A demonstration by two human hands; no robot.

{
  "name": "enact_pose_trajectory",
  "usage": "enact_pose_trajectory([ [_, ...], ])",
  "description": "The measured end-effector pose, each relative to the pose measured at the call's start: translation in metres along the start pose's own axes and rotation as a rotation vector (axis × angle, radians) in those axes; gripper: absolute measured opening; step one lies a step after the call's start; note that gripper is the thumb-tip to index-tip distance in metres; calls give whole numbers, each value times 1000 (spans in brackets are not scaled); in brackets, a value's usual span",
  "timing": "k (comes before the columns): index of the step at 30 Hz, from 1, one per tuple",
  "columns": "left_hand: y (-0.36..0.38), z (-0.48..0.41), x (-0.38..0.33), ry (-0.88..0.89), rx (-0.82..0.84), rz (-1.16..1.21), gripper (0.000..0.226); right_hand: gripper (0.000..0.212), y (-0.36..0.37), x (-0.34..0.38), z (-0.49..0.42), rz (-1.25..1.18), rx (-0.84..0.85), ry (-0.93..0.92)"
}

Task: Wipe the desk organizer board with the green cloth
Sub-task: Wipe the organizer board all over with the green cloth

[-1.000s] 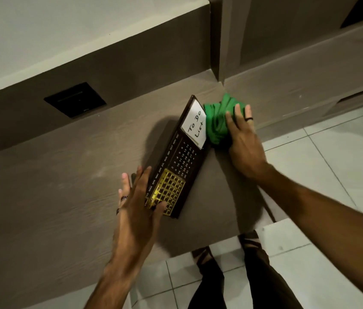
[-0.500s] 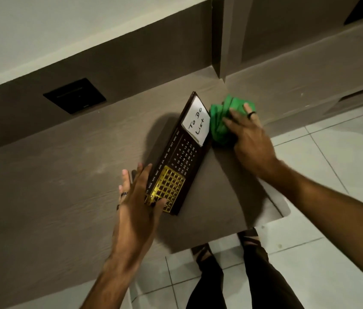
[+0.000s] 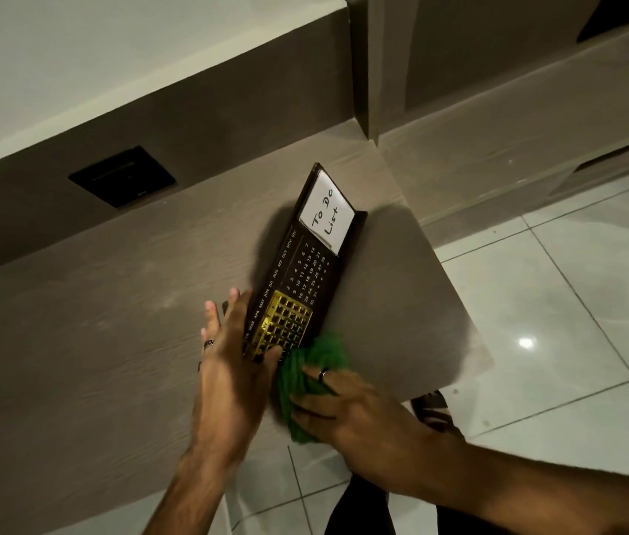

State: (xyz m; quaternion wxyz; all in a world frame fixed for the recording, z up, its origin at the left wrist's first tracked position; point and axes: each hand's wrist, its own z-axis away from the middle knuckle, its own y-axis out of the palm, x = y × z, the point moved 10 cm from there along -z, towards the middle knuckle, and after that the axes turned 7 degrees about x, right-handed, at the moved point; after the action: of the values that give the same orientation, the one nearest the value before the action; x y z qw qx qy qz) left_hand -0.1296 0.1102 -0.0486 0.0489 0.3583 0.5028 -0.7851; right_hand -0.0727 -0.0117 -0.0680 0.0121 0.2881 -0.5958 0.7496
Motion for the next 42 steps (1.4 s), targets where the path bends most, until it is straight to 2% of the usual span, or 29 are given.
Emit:
enact_pose_trajectory([
  [2,0,1,-2,3,1,5,87,44,3,9,8,-134,34,-140],
  [4,1,2,-4,9,3,12,87,54,-13,0,16,-421,8,-135],
  [7,4,1,-4,23,16,84,87,58,-70,-54,30,-678,-366,63],
  [9,3,1,-5,32,-10,82,86,63,-97,-88,37,-677,-629,203],
  [11,1,3,-7,52,-49,27,89,68,-105,-93,27,-616,-738,292],
  [12,1,4,-7,67,-51,62,91,71,-105,-80,13,-526,-717,242],
  [14,0,7,-4,74,-31,240,84,77,-89,-43,-18,-268,-560,71],
  [16,-2,5,-1,49,-2,272,83,81,-82,-44,-29,-122,-533,48],
  [19,-2,5,-11,110,-6,96,87,86,-72,-77,-20,-280,-574,258],
  [21,0,7,-13,130,7,73,84,82,-50,-57,-20,-233,-519,196],
  [23,-2,5,-7,57,12,45,83,76,-39,-35,-26,-170,-440,60],
  [24,-3,3,-5,26,9,13,81,75,-45,-39,-29,-159,-463,36],
  [27,-2,1,-7,9,18,-28,85,80,-74,-81,-33,-200,-601,144],
  [30,2,1,-12,13,48,2,93,85,-67,-113,-19,-221,-632,283],
  [32,1,0,-10,22,34,23,93,86,-46,-109,-9,-213,-609,289],
  [35,-1,0,-7,42,-1,17,88,89,-30,-74,-15,-201,-549,153],
  [38,-3,2,-16,110,-22,-8,83,82,-59,-69,-36,-138,-600,39],
  [40,-3,1,-14,80,-19,-6,88,75,-88,-100,-37,-128,-666,107],
  [42,0,1,-10,30,5,-3,94,72,-94,-133,-26,-140,-684,251],
])
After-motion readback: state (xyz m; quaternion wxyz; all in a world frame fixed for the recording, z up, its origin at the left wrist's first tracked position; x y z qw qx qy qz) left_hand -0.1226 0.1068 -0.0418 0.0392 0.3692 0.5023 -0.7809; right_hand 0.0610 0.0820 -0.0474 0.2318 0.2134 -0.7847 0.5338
